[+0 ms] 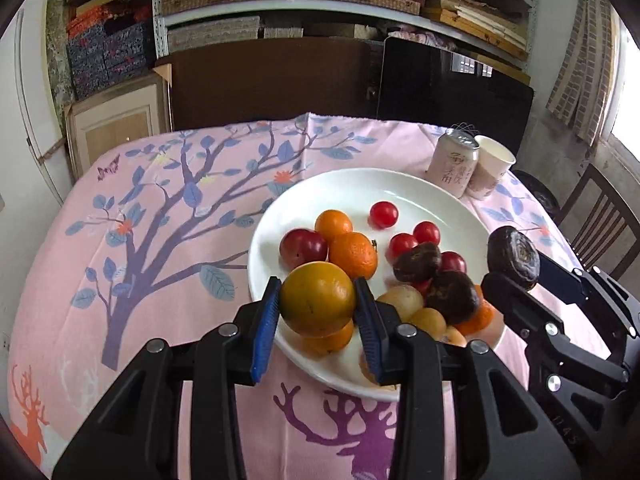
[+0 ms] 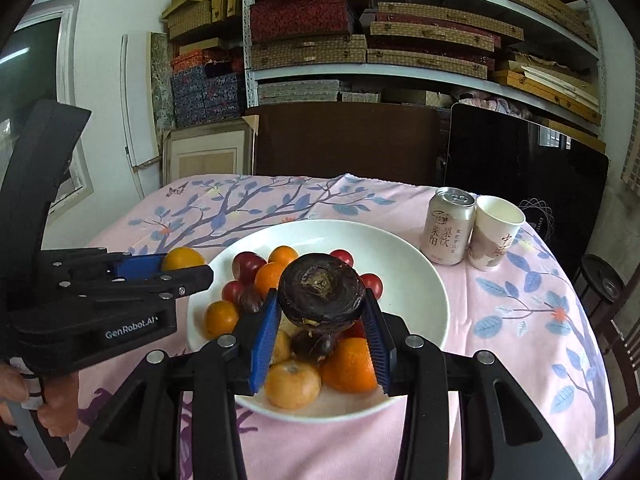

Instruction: Organize fruits

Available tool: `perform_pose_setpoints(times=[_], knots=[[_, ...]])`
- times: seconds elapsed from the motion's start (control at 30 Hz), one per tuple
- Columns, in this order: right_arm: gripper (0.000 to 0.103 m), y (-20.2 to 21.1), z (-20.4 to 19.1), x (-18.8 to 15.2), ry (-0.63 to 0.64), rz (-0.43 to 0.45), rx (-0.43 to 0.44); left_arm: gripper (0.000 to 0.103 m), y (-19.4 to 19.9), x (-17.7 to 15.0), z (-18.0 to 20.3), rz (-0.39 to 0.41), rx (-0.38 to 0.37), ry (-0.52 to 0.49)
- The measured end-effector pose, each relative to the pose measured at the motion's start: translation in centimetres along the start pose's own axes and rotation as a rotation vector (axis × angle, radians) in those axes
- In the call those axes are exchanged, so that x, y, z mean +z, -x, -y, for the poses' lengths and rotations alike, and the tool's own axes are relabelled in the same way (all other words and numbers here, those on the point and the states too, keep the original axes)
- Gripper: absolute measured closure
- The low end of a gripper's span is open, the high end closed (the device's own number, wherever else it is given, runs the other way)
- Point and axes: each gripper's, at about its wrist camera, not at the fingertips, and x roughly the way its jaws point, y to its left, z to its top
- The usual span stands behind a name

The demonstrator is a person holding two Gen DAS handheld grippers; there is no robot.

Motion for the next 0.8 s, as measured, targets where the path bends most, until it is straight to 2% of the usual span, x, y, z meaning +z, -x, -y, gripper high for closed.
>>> perform_pose_setpoints(times=[0.07,0.1,0.13,0.2,0.23,0.33,0.47,0.53,0.63,0.8], knots=[[0.061,-1.6,-0.1,0.3,0.003,-0.016,-0.023,0.067,-1.6,0.2,-0.5,-0.022,-0.019,0.031],[0.056,-2.1,-0.3,0.3,0.016,-0.01,-0.025,0.065,-2.2,0.2,-0.6,-0.026,-0.024,0.043],[0.044,-2.5,-0.5,0.3,0.035,-0.011,-0.022,0.058,-2.7,0.2,-0.8,-0.03,-0.025,0.062],[0.039,-2.6,-0.4,0.1,0.056,0.001,-0.06,0.015,-3.0,0.3,-1.4,-0.022,0.029,0.1],[0.034,-2.3,-0.1,0.0,0.054,0.011,-0.06,0.008,-2.8,0.3,-1.8,-0.008,0.034,0.119],[0.033,-1.5,1.0,-0.4,0.028,0.001,-0.043,0.007,-2.0,0.4,-2.3,0.01,0.012,0.133],[0.032,0.1,2.2,-1.3,-0.02,-0.016,-0.028,0.006,-0.3,-0.3,-1.8,0.037,0.043,0.089],[0.027,0.8,2.7,-1.8,-0.076,-0.051,-0.052,0.006,0.8,-1.0,-1.4,0.056,0.046,0.075],[0.018,1.9,3.2,-2.9,-0.164,-0.091,-0.024,0.005,2.2,-2.7,-0.5,0.059,0.043,0.042],[0.012,4.2,2.7,-4.7,-0.153,-0.109,-0.064,0.005,4.4,-5.5,0.6,0.046,0.047,-0.003]])
